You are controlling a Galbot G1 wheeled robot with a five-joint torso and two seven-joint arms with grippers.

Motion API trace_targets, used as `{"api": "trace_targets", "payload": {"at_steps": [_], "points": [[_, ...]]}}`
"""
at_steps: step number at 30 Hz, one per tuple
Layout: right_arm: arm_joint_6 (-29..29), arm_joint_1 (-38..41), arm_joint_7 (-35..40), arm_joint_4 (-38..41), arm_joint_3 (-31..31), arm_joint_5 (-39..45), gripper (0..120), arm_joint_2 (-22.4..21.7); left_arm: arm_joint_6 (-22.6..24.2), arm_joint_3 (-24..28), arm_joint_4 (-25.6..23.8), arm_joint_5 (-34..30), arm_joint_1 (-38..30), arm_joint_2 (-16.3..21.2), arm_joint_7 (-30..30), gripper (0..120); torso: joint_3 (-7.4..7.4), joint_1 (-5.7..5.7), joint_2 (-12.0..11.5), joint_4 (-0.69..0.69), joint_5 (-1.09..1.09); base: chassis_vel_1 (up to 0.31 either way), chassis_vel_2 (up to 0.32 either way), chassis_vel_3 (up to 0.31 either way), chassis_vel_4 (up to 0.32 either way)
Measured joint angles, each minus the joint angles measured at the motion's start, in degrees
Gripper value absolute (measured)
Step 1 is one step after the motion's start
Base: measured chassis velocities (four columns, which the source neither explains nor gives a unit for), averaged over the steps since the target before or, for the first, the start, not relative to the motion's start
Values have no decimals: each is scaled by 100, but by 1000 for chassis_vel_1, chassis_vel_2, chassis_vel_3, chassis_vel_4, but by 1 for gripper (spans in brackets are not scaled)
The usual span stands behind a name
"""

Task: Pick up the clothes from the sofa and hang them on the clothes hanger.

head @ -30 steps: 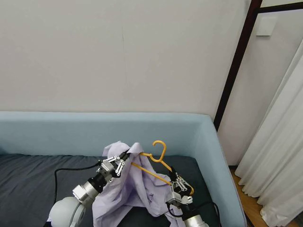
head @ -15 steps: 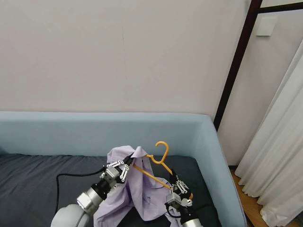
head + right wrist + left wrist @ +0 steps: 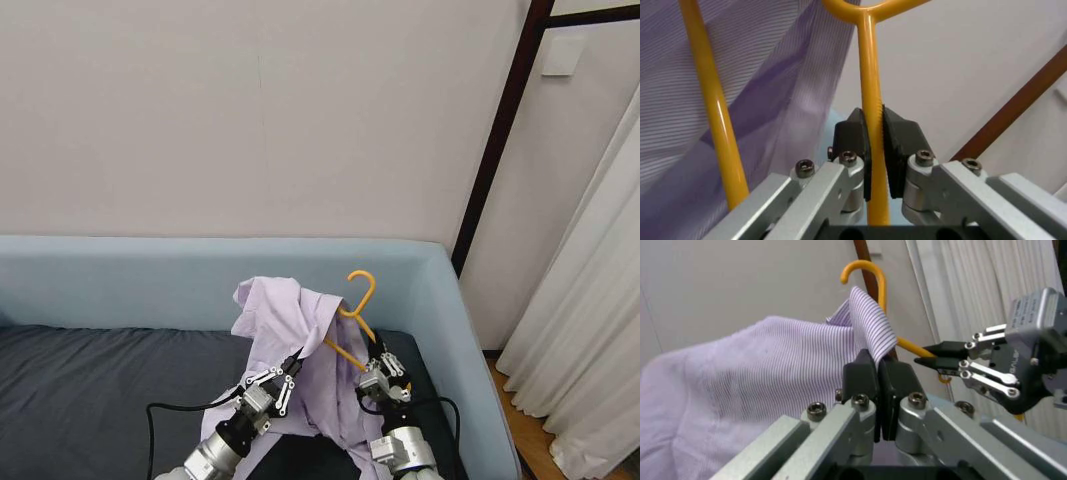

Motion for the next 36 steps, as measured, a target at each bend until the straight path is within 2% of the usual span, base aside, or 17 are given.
{"api": "trace_targets", "payload": {"at_steps": [4,9,11,14,16,18,19,22,23,25,26,27,31,32,34,36], "points": [[396,64,-76,-32,158,-206,5,20,-192,162,184,-46,-83,-156,-91,0,0,0,0,0,0,0,0,0,0],[759,62,-207,-7,201,-267,5,9,-312,334,536,160,-191,-335,-784,0,0,0,0,0,-1,0,0,0,0],[783,58,-213,-7,211,-265,5,3,-326,341,561,168,-195,-335,-877,0,0,0,0,0,0,0,0,0,0],[912,62,-223,-83,313,-219,5,-29,-495,309,671,139,-223,-217,-1132,14,0,0,0,0,-1,0,0,0,0],[968,75,-223,-125,365,-186,5,-34,-583,259,697,82,-224,-122,-1150,18,1,0,0,0,-1,0,0,0,0],[1108,118,-227,-200,467,-134,5,-29,-790,117,740,-106,-209,132,-1165,29,0,0,0,1,-1,0,0,0,0],[1108,118,-227,-200,467,-134,5,-29,-790,117,740,-106,-209,132,-1165,29,0,0,0,1,-1,0,0,0,0],[1516,209,-340,-361,621,-136,5,29,-1315,-196,731,-549,-139,699,-1128,46,0,0,0,2,-3,0,0,0,0],[1516,209,-340,-361,621,-136,5,29,-1315,-196,731,-549,-139,699,-1128,46,0,0,0,2,-3,0,0,0,0],[1781,232,-495,-432,671,-164,5,43,-1446,-352,590,-982,-126,1030,-918,56,0,0,0,1,-3,0,0,0,0],[1901,236,-560,-468,686,-205,5,44,-1462,-429,525,-1193,-139,1193,-784,59,0,0,0,1,-2,0,0,0,0],[1901,236,-560,-468,686,-205,5,44,-1462,-429,525,-1193,-139,1193,-784,59,0,0,0,1,-2,0,0,0,0],[2361,245,-826,-672,717,-465,5,55,-1418,-659,607,-2164,-518,2054,278,77,0,0,0,2,-1,0,0,0,0],[2361,245,-826,-672,717,-465,5,55,-1418,-659,607,-2164,-518,2054,278,77,0,0,0,2,-1,0,0,0,0],[2593,233,-990,-761,723,-619,5,58,-1231,-612,836,-2583,-913,2504,687,86,0,0,1,0,-4,0,0,0,0],[2768,232,-1081,-843,729,-763,5,76,-1021,-527,987,-3003,-1220,2795,1051,94,0,0,0,-1,-2,0,0,0,0]]}}
